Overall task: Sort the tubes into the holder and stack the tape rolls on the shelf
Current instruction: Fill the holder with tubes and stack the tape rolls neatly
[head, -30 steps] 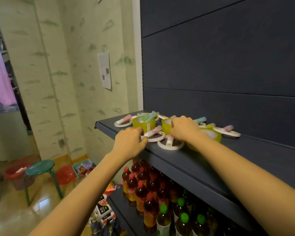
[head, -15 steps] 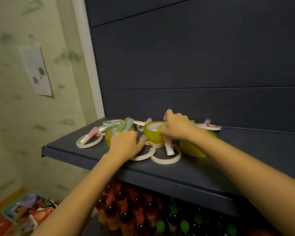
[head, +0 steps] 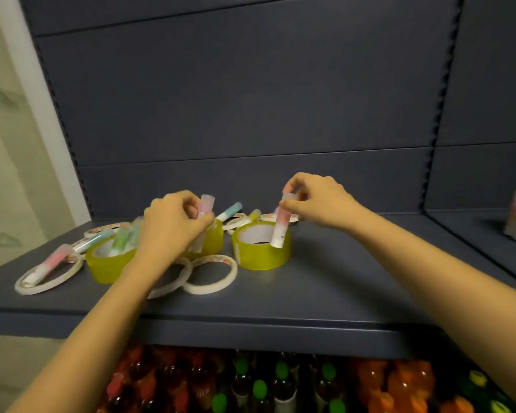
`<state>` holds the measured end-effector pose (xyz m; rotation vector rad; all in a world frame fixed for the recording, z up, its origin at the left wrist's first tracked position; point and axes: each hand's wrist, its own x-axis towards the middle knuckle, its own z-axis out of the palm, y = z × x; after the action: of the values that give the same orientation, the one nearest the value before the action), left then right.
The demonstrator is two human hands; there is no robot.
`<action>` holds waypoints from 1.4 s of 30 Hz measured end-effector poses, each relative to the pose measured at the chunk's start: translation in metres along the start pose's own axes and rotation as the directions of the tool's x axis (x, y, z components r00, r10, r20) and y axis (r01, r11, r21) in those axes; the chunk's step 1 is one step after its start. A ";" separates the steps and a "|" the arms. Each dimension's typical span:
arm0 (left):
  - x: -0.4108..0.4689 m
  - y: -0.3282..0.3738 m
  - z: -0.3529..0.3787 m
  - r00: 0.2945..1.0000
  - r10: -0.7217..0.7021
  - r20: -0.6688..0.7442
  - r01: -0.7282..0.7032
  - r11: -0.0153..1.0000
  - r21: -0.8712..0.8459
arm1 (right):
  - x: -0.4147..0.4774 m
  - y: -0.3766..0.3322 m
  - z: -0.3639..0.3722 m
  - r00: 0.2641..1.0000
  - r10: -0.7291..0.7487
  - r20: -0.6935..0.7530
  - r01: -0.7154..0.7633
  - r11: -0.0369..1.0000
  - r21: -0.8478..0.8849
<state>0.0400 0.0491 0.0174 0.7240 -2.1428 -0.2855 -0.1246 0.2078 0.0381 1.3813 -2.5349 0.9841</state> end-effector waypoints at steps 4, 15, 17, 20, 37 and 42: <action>-0.005 0.068 0.016 0.996 0.091 -0.012 -0.092 0.977 -0.195 | -0.029 0.047 -0.043 0.993 0.064 -0.095 -0.068 0.997 -0.043; -0.065 0.266 0.111 0.969 0.220 0.116 -0.137 0.862 -0.489 | -0.134 0.200 -0.169 0.954 0.180 -0.239 -0.221 0.962 -0.160; -0.077 0.294 0.127 0.961 0.232 0.151 -0.125 0.851 -0.510 | -0.152 0.226 -0.188 0.944 0.194 -0.267 -0.249 0.949 -0.192; -0.090 0.332 0.147 0.952 0.243 0.186 -0.113 0.844 -0.525 | -0.171 0.260 -0.213 0.925 0.241 -0.295 -0.301 0.937 -0.177; -0.086 0.400 0.234 0.933 0.302 0.194 -0.161 0.835 -0.526 | -0.162 0.326 -0.235 0.923 0.201 -0.327 -0.248 0.963 -0.109; -0.081 0.401 0.250 0.922 0.336 0.194 -0.199 0.838 -0.509 | -0.149 0.328 -0.229 0.938 0.133 -0.320 -0.204 0.958 -0.200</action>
<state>-0.2749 0.4089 -0.0166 0.0877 -2.2641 -0.7730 -0.3427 0.5726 0.0021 0.8848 -2.4663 0.8189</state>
